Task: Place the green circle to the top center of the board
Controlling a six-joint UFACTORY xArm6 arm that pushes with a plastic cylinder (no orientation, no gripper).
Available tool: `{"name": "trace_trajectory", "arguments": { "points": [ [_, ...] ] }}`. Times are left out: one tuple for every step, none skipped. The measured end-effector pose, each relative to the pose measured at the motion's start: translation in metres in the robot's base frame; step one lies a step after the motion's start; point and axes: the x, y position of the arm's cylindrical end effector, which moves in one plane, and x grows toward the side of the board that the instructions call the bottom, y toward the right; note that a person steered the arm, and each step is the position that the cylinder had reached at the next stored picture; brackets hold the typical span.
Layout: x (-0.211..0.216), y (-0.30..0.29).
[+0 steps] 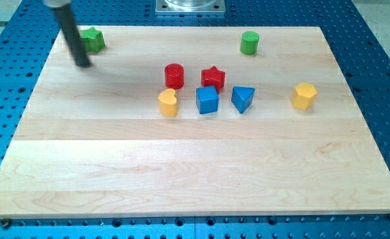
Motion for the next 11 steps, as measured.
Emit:
{"name": "trace_trajectory", "arguments": {
  "points": [
    [-0.020, 0.115],
    [-0.014, 0.234],
    [0.016, 0.298],
    [-0.003, 0.344],
    [-0.014, 0.325],
    [-0.021, 0.313],
    [-0.040, 0.361],
    [-0.042, 0.263],
    [-0.042, 0.234],
    [-0.061, 0.275],
    [-0.080, 0.284]
  ]
}}
